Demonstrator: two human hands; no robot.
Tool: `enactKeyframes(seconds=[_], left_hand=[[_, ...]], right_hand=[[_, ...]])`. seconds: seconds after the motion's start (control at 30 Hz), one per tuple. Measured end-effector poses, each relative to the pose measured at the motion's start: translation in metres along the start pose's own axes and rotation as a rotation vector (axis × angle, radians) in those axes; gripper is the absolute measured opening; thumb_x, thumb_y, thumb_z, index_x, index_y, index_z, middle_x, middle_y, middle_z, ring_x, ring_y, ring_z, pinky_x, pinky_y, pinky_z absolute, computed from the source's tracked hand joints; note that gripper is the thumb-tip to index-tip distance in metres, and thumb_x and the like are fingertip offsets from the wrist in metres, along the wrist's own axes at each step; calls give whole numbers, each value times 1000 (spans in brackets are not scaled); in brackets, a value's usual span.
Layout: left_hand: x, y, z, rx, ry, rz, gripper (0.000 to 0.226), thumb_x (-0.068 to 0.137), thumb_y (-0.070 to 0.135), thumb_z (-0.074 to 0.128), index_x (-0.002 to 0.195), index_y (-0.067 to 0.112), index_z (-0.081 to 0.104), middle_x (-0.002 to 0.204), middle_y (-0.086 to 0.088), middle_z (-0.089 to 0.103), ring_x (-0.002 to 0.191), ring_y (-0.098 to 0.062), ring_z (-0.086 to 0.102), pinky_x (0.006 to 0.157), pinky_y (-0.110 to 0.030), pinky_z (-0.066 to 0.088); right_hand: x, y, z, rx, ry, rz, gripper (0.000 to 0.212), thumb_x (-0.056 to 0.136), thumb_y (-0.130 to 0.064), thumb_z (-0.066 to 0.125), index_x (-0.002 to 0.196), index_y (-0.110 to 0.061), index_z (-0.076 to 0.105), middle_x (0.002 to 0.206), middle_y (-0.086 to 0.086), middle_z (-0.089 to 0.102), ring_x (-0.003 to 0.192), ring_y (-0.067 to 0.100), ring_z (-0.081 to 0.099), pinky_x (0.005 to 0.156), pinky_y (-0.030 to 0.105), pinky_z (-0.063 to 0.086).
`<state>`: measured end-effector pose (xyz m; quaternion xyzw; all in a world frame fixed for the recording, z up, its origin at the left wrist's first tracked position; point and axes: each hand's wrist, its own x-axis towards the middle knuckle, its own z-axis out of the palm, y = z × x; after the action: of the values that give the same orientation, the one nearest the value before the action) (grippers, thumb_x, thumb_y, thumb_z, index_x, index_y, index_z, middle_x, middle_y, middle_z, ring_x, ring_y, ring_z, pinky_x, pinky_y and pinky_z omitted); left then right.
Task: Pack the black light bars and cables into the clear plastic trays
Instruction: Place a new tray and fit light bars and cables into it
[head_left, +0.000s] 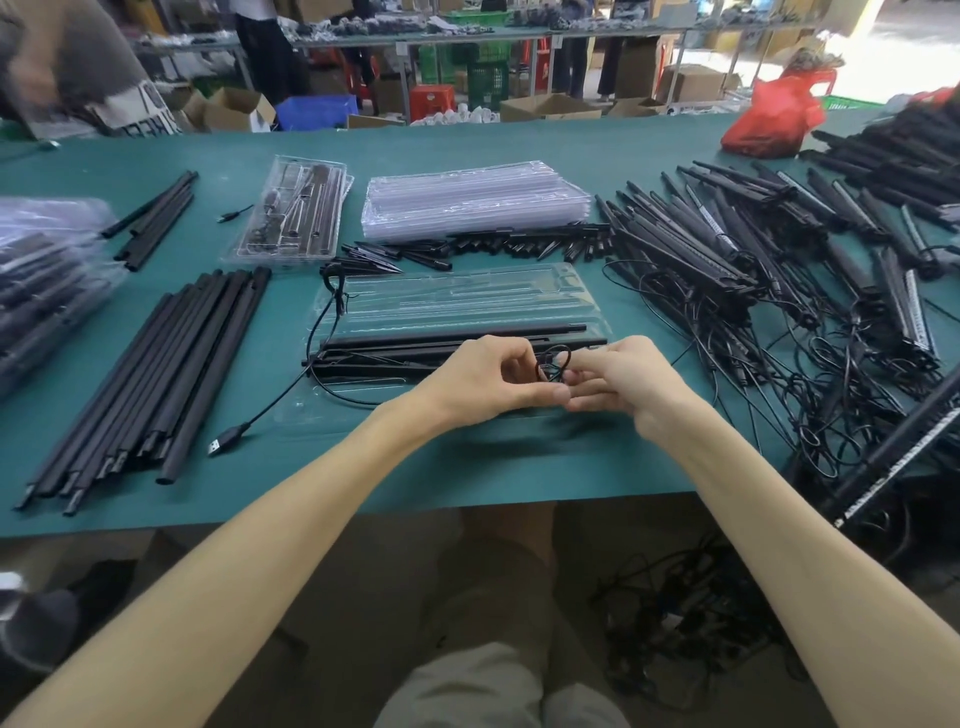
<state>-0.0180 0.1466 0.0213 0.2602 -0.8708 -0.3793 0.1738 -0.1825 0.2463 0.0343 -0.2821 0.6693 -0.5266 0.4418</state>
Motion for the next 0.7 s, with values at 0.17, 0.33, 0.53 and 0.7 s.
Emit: enactKeyframes(seconds=[0.17,0.33,0.53,0.7], left_hand=[[2,0,2,21,0,-5,39,79,55,79,80,18,67,71,2,73,62,-6,60,64,-28,50],[1,0,-2,11,-7,-26,22,85,41,77,82,21,70,72,6,73,62,-1,60,63,-21,48],[3,3,-3,129,-24,-44,17,96,34,65,83,24,70,71,17,70,63,1,58,65,-18,45],[9,11,0,334,-116,-83,16,104,31,48,92,27,56,84,18,67,89,-10,64,81,-32,48]], right_hand=[[1,0,-4,37,-38,18,17,87,-5,74,91,9,67,71,12,73,71,29,76,54,26,59],[0,-6,-10,-73,-99,-42,23,95,-15,68,98,7,64,81,16,75,76,32,76,54,28,59],[-7,-7,-11,-631,217,-327,38,98,-47,56,84,-12,64,70,3,73,56,19,68,61,30,49],[-17,-9,-7,-708,219,-397,53,88,-74,51,96,-23,60,88,0,68,82,19,65,76,37,52]])
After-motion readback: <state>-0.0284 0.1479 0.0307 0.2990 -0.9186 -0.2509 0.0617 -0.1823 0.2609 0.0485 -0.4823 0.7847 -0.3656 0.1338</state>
